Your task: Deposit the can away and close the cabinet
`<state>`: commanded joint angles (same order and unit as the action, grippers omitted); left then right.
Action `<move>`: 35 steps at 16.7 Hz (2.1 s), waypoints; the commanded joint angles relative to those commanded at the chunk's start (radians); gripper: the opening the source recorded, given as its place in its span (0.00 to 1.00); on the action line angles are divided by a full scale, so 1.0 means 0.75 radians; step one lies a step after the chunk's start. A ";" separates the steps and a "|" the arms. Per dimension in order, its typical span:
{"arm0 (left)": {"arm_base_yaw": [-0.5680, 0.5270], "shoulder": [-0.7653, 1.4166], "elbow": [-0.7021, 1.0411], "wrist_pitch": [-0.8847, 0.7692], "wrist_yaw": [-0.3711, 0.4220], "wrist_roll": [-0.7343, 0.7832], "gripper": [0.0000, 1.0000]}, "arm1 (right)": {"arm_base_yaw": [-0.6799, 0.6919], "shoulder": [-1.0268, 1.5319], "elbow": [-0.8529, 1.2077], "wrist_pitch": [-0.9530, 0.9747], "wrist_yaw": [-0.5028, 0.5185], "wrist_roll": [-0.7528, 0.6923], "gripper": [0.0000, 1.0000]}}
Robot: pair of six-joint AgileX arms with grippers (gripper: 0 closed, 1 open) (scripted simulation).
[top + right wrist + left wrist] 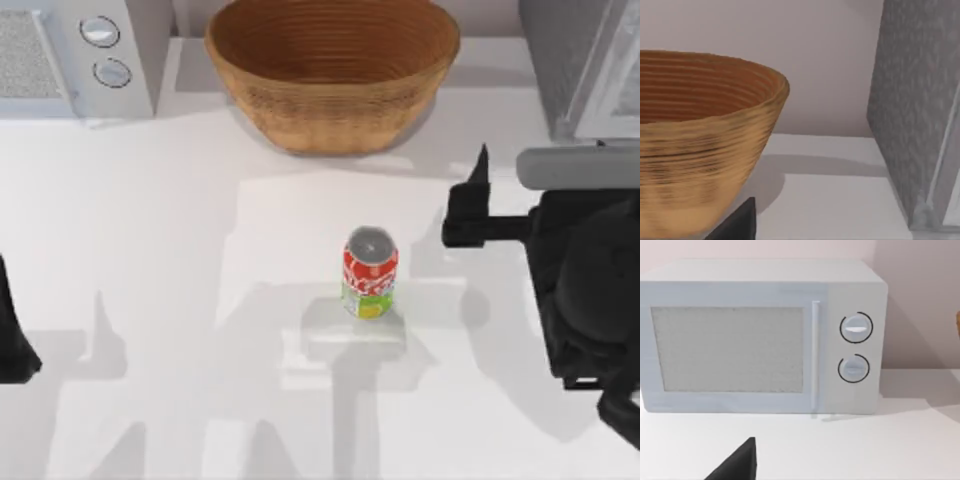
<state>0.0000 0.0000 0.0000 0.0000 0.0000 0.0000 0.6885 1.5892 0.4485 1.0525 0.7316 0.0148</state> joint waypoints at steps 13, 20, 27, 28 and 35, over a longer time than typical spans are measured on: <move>0.000 0.000 0.000 0.000 0.000 0.000 1.00 | 0.549 1.157 0.399 0.862 0.543 -0.008 1.00; 0.000 0.000 0.000 0.000 0.000 0.000 1.00 | 0.551 1.173 0.408 0.876 0.547 -0.008 1.00; 0.000 0.000 0.000 0.000 0.000 0.000 1.00 | 0.365 1.203 0.566 0.749 0.359 -0.011 1.00; 0.000 0.000 0.000 0.000 0.000 0.000 1.00 | 0.355 1.205 0.575 0.742 0.349 -0.011 1.00; 0.000 0.000 0.000 0.000 0.000 0.000 1.00 | 0.354 1.205 0.576 0.741 0.348 -0.011 0.70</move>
<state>0.0000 0.0000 0.0000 0.0000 0.0000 0.0000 0.9543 2.4930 0.8804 1.6085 0.9928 0.0068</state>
